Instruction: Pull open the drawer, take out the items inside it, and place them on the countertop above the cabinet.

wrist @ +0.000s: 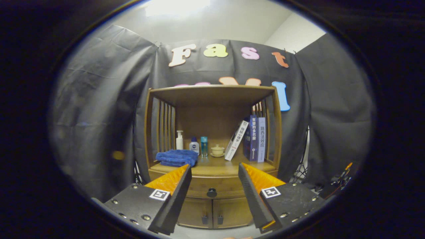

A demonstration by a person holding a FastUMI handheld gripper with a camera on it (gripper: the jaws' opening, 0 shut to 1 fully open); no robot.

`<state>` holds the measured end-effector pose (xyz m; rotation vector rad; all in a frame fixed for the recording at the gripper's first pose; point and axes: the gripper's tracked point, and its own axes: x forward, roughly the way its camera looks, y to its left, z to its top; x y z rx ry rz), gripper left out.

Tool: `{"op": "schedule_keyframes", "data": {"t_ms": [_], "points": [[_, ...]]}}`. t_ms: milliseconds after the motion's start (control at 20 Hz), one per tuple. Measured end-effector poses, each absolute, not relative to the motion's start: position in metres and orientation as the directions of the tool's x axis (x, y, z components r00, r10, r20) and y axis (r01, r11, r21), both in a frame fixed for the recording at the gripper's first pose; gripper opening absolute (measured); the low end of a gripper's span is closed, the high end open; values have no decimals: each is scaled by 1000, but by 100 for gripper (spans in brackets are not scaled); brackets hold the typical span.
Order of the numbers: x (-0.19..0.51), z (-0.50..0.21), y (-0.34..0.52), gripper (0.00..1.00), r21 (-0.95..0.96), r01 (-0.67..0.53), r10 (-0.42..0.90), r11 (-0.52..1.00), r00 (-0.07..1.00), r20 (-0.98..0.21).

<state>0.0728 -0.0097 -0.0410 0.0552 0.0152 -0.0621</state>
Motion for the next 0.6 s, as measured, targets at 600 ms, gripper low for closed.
{"op": "schedule_keyframes", "data": {"t_ms": [600], "points": [[183,-157,36,85,137,-9,31,990,987,-159]]}}
